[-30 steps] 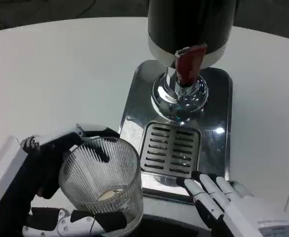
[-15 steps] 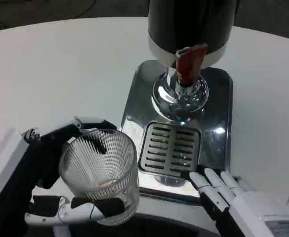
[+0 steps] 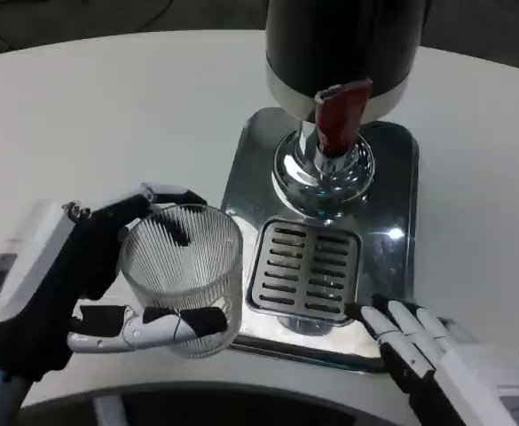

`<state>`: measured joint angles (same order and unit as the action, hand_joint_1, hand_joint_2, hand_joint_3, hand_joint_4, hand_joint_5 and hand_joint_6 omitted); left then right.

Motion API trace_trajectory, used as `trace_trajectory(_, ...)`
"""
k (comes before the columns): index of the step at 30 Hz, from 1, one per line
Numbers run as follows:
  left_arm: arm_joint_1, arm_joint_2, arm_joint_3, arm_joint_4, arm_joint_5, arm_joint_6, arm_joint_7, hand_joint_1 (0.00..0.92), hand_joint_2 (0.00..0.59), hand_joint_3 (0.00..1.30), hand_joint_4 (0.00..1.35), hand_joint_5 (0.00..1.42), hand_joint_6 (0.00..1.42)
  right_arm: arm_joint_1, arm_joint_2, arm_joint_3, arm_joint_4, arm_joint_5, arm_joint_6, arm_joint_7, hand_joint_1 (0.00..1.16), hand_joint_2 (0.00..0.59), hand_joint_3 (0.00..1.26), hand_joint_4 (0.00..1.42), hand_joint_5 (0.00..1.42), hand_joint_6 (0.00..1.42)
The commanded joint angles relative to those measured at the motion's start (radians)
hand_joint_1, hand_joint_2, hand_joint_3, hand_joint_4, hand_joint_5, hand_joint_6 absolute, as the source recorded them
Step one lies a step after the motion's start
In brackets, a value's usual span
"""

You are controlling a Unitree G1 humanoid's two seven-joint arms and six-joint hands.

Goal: Grasp the cup under the faucet to collect the drink, then remove the cup.

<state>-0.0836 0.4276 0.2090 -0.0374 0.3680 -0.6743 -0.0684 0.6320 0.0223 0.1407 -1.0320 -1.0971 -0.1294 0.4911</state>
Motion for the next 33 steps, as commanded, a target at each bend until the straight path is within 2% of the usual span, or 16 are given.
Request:
trace_trajectory(1, -0.059, -0.002, -0.027, 0.048, 0.037, 0.004, 0.054, 0.512, 0.149, 1.06, 1.27, 1.42, 1.42, 0.007, -0.006, -0.021, -0.015, 0.023, -0.012, -0.013, 0.34, 0.389, 0.06, 0.0, 0.0, 0.0)
trace_trajectory(9, -0.147, 0.018, -0.067, 0.143, 0.091, 0.009, 0.096, 0.512, 0.149, 1.06, 1.27, 1.42, 1.42, 0.01, -0.005, -0.023, -0.015, 0.028, -0.016, -0.017, 0.34, 0.389, 0.06, 0.0, 0.0, 0.0)
trace_trajectory(15, -0.223, 0.025, -0.111, 0.221, 0.127, 0.016, 0.132, 0.512, 0.149, 1.06, 1.27, 1.42, 1.42, 0.026, 0.003, 0.024, -0.015, 0.012, -0.031, -0.02, 0.34, 0.39, 0.06, 0.0, 0.0, 0.0)
trace_trajectory(19, -0.277, 0.026, -0.142, 0.272, 0.15, 0.024, 0.151, 0.512, 0.149, 1.06, 1.27, 1.42, 1.42, 0.031, 0.008, 0.039, -0.015, 0.004, -0.034, -0.023, 0.34, 0.395, 0.06, 0.0, 0.0, 0.0)
trace_trajectory(33, -0.428, 0.028, -0.244, 0.443, 0.206, 0.036, 0.224, 0.512, 0.149, 1.06, 1.27, 1.42, 1.42, 0.038, 0.013, 0.017, -0.015, 0.028, -0.045, -0.022, 0.35, 0.398, 0.06, 0.0, 0.0, 0.0)
